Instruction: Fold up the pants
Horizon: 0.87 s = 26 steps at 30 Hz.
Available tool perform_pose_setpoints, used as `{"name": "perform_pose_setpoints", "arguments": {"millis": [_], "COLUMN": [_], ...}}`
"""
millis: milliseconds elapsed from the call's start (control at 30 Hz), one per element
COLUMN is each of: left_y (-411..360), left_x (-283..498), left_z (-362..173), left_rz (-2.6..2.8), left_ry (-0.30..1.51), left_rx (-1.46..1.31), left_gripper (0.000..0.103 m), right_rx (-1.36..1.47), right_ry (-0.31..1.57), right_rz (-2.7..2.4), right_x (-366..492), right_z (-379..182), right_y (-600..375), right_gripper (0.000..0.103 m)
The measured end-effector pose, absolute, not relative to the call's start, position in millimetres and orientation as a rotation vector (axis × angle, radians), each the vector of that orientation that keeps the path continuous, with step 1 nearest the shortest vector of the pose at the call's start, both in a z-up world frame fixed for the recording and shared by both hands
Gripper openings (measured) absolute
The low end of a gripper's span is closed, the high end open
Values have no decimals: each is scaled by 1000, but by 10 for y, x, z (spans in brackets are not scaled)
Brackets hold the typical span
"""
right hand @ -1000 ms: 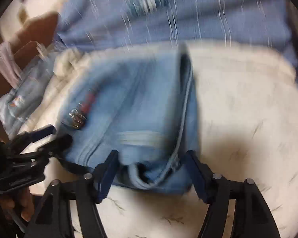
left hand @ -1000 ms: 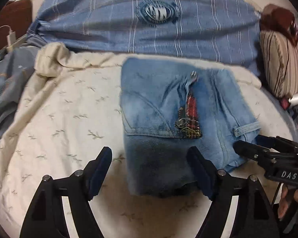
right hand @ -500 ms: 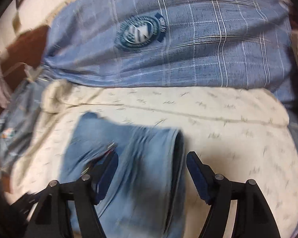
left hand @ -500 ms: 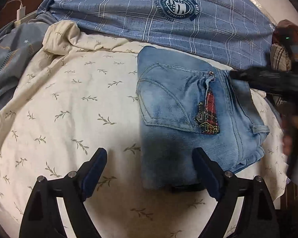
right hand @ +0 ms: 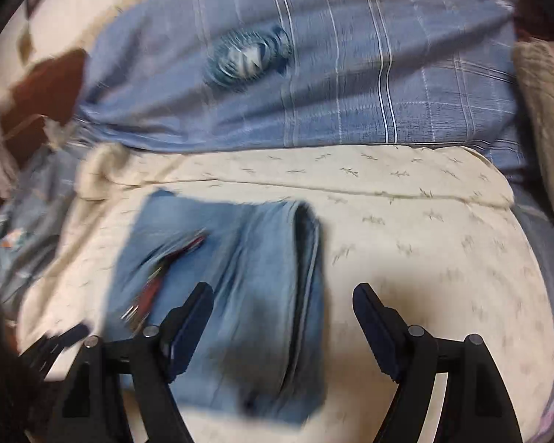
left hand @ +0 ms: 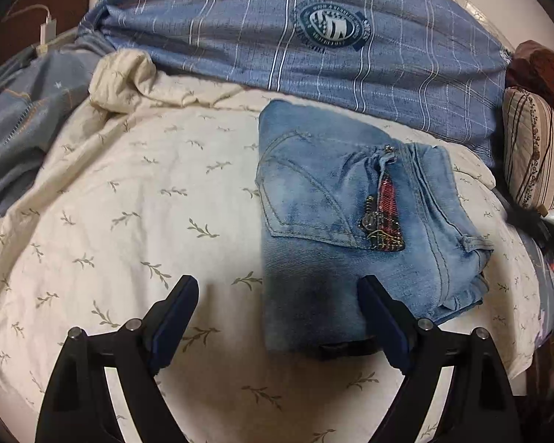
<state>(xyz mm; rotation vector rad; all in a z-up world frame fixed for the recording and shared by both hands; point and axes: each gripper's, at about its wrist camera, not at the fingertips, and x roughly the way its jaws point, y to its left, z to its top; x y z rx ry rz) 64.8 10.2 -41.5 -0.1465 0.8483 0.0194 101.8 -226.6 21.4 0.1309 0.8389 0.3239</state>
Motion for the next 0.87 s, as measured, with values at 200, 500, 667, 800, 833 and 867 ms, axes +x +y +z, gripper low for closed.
{"name": "perform_pose_setpoints", "arguments": {"millis": [200,500,667,800,833,867], "left_y": [-14,-157,-216,-231,-241,-254], "left_x": [405,91,96,90,86,86], "left_z": [-257,-181,-115,-86,-80,-80], "left_rz": [5,-22,2,15,23,22], "left_ry": [770,729,727,709,703,706], "left_rx": [-96,-99,-68,-47,-40,-35], "left_gripper": [89,98,103,103,103,103], "right_rx": [101,7,-3,-11,-6,-2], "right_ry": [762,735,754,739,737,736], "right_rz": [314,356,375,378,377,377], "right_x": [245,92,125,103,94,94], "right_z": [-103,-314,-355,-338,-331,-327], "right_y": [-2365,-2170,-2073,-2077,-2082,-2089], "right_gripper": [84,84,84,84,84,84]}}
